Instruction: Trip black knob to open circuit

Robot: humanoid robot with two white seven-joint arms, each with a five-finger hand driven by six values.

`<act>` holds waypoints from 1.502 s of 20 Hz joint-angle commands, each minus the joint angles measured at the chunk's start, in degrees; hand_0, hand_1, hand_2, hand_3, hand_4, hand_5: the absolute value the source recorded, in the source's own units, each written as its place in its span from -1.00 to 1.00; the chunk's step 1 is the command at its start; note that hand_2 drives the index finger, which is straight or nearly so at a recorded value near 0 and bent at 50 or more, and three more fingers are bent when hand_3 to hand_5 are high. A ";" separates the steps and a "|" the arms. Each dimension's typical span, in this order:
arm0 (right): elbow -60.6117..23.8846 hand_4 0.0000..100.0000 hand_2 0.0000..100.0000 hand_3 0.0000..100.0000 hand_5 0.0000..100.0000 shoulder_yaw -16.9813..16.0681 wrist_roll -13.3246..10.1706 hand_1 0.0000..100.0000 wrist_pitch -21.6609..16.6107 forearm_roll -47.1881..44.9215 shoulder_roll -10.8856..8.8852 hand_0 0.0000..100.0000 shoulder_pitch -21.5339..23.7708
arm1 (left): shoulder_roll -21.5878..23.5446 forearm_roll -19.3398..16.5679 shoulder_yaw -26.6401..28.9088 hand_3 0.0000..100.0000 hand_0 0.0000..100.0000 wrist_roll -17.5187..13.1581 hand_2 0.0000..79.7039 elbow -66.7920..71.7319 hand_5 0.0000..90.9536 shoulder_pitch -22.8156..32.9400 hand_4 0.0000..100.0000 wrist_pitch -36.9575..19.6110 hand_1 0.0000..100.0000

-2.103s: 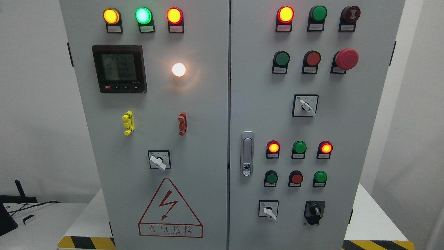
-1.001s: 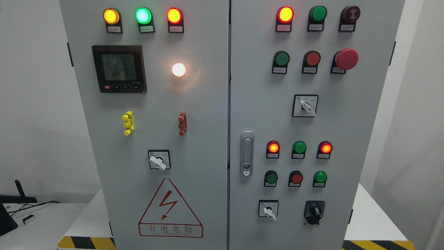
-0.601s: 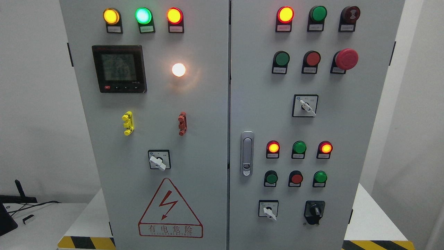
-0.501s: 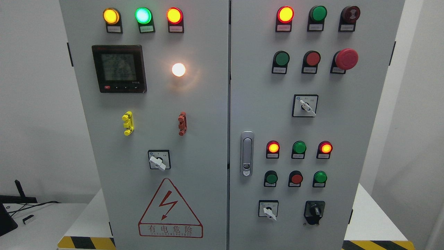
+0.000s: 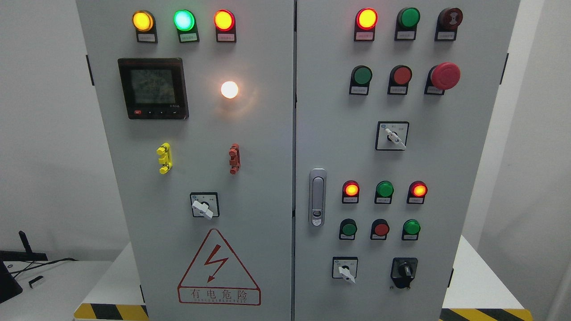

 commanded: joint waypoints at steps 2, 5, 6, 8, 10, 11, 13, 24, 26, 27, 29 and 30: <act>-21.53 0.49 -0.28 0.45 0.56 -0.90 -2.61 0.25 -6.69 -1.39 1.06 -0.50 1.10 | 0.04 -1.76 0.00 -1.00 -0.76 -0.03 -1.00 -0.04 -1.00 0.00 -1.00 0.02 -0.22; -30.23 0.50 -0.27 0.47 0.57 -1.43 -3.58 0.24 -5.73 -1.48 1.15 -0.50 0.49 | -0.05 -1.76 0.00 -1.00 -0.76 -0.03 -1.00 0.05 -1.00 0.00 -1.00 0.02 -0.22; -32.61 0.48 -0.27 0.47 0.56 -1.51 -3.93 0.23 -4.59 -1.48 1.24 -0.50 0.05 | 0.04 -1.76 0.00 -1.00 -0.76 -0.03 -1.00 -0.04 -1.00 0.00 -1.00 0.02 -0.22; -35.78 0.44 -0.27 0.44 0.51 -1.51 -4.28 0.21 -1.25 -1.48 1.24 -0.50 -1.96 | 0.04 -1.76 0.00 -1.00 -0.76 -0.03 -1.00 0.05 -1.00 0.00 -1.00 0.02 -0.22; -36.32 0.41 -0.27 0.42 0.44 -1.60 -5.60 0.21 -1.15 -1.22 1.24 -0.49 -4.25 | 0.04 -1.76 0.00 -1.00 -0.76 -0.03 -1.00 -0.04 -1.00 0.00 -1.00 0.02 -0.22; -37.19 0.41 -0.27 0.41 0.43 -1.69 -5.78 0.21 -0.89 -1.22 1.33 -0.49 -4.96 | -0.05 -1.76 0.00 -1.00 -0.76 -0.03 -1.00 0.05 -1.00 0.00 -1.00 0.02 -0.22; -38.51 0.40 -0.27 0.41 0.43 -2.48 -5.78 0.22 0.07 -1.22 1.24 -0.49 -6.71 | 0.04 -1.76 0.00 -1.00 -0.76 -0.03 -1.00 0.05 -1.00 0.00 -1.00 0.02 -0.22; -38.87 0.49 -0.14 0.49 0.65 -0.73 -5.78 0.31 12.80 2.39 1.24 -0.40 -16.47 | 0.04 -1.76 0.00 -1.00 -0.76 -0.03 -1.00 -0.04 -1.00 0.00 -1.00 0.02 -0.22; -39.66 0.49 -0.15 0.47 0.67 1.29 -5.78 0.35 18.07 2.30 1.24 -0.43 -17.52 | 0.04 -1.76 0.00 -1.00 -0.76 -0.03 -1.00 0.05 -1.00 0.00 -1.00 0.02 -0.22; -39.66 0.49 -0.16 0.46 0.69 1.47 -5.87 0.39 20.27 2.30 1.33 -0.49 -18.75 | -0.05 -1.76 0.00 -1.00 -0.76 -0.03 -1.00 0.05 -1.00 0.00 -1.00 0.02 -0.22; -39.66 0.49 -0.17 0.44 0.72 2.43 -6.39 0.46 22.74 2.30 1.68 -0.56 -20.60 | 0.04 -1.76 0.00 -1.00 -0.76 -0.03 -1.00 0.05 -1.00 0.00 -1.00 0.02 -0.22; -39.66 0.49 -0.17 0.43 0.74 3.40 -7.00 0.48 23.62 2.38 1.77 -0.59 -21.83 | 0.04 -1.76 0.00 -1.00 -0.76 -0.03 -1.00 -0.04 -1.00 0.00 -1.00 0.02 -0.22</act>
